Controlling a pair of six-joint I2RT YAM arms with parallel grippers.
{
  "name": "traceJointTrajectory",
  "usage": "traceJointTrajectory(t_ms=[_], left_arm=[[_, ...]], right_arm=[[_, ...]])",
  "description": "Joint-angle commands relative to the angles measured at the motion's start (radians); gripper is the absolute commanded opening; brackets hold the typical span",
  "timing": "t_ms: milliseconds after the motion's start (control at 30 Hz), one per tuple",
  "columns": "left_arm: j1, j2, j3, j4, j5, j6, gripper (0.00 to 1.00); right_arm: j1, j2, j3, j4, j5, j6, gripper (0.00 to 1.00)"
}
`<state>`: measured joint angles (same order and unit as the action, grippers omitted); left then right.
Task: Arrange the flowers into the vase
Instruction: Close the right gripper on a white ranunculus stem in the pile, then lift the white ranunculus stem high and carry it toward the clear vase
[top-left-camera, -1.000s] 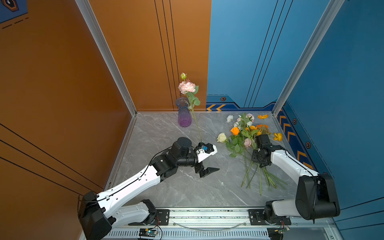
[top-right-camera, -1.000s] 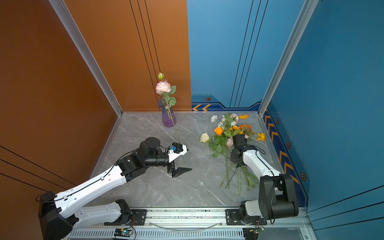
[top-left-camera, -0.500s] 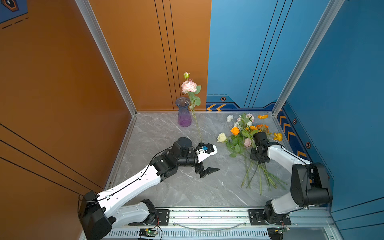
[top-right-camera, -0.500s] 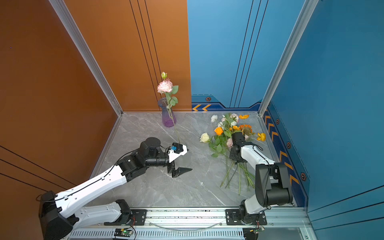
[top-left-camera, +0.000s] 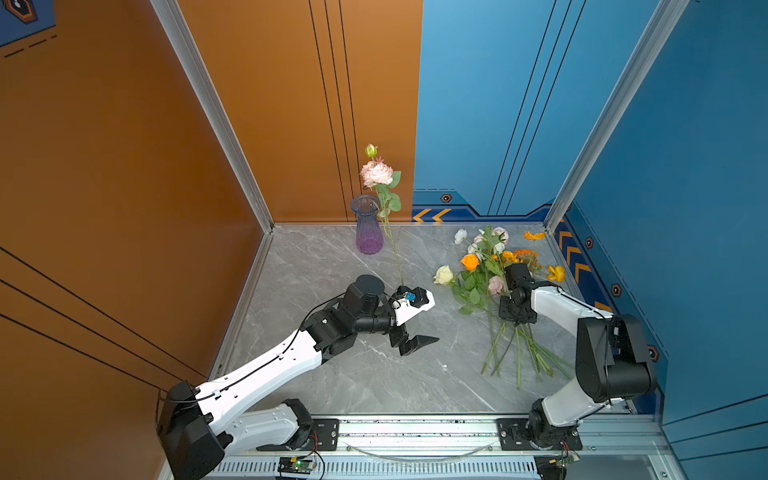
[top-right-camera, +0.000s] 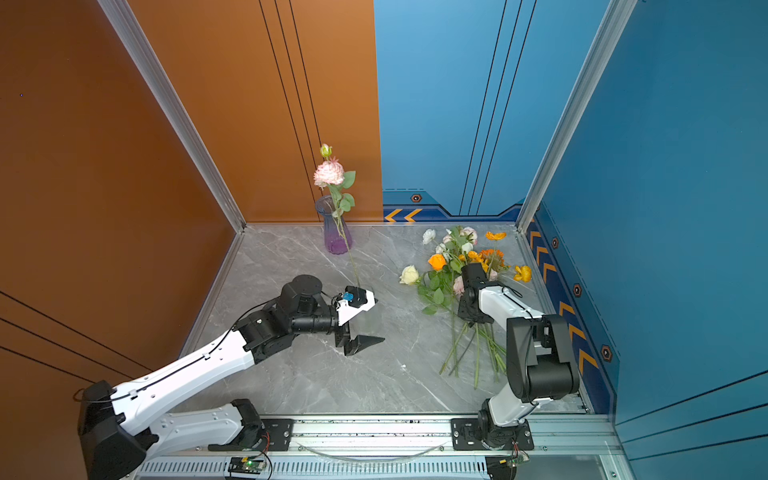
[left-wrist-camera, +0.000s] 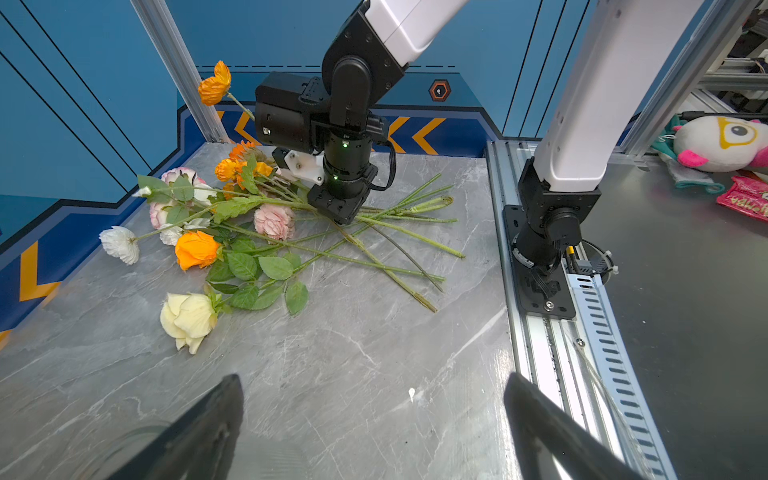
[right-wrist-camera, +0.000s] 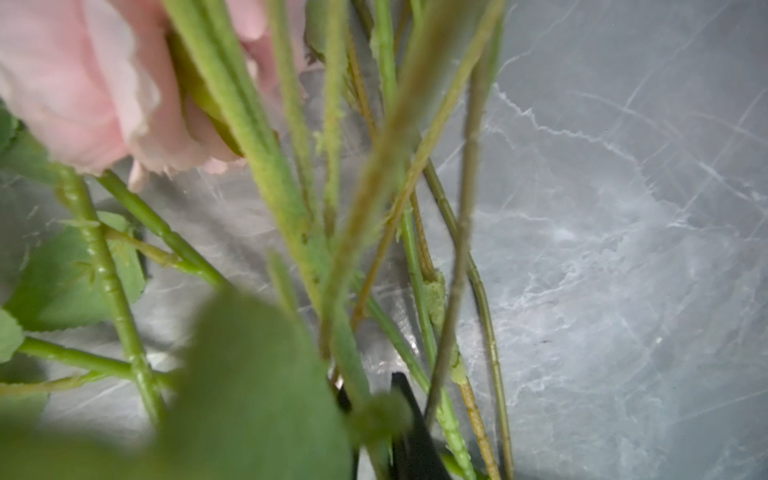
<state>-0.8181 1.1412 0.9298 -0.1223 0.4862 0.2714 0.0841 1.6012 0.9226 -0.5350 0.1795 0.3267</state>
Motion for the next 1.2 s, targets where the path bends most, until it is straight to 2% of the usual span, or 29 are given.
traceJointTrajectory(t_ms=[0, 300, 400, 633, 733, 867, 1000, 1167], left_arm=[[-0.009, 0.003, -0.011, 0.011, 0.005, 0.003, 0.98], [-0.009, 0.008, -0.011, 0.011, 0.003, 0.003, 0.98], [-0.009, 0.006, -0.005, 0.002, 0.006, 0.003, 0.98], [-0.009, -0.027, -0.002, 0.001, 0.012, 0.002, 0.98], [-0.009, -0.036, -0.003, 0.001, 0.016, 0.002, 0.98], [-0.009, -0.043, -0.002, 0.001, 0.015, 0.003, 0.98], [-0.009, -0.046, -0.005, 0.001, 0.013, 0.005, 0.98], [-0.009, -0.046, -0.005, 0.001, 0.015, 0.006, 0.98]], right_arm=[[0.003, 0.009, 0.022, 0.019, -0.009, -0.020, 0.12], [0.071, -0.102, 0.061, -0.060, 0.041, -0.063, 0.05], [0.109, -0.131, 0.114, -0.143, 0.089, -0.081, 0.05], [0.196, -0.131, 0.303, -0.392, 0.281, -0.095, 0.03], [0.229, -0.146, 0.370, -0.449, 0.318, -0.091, 0.03], [0.255, -0.194, 0.443, -0.474, 0.292, -0.088, 0.03], [0.253, -0.235, 0.519, -0.501, 0.207, -0.091, 0.03], [0.253, -0.294, 0.579, -0.507, 0.186, -0.095, 0.03]])
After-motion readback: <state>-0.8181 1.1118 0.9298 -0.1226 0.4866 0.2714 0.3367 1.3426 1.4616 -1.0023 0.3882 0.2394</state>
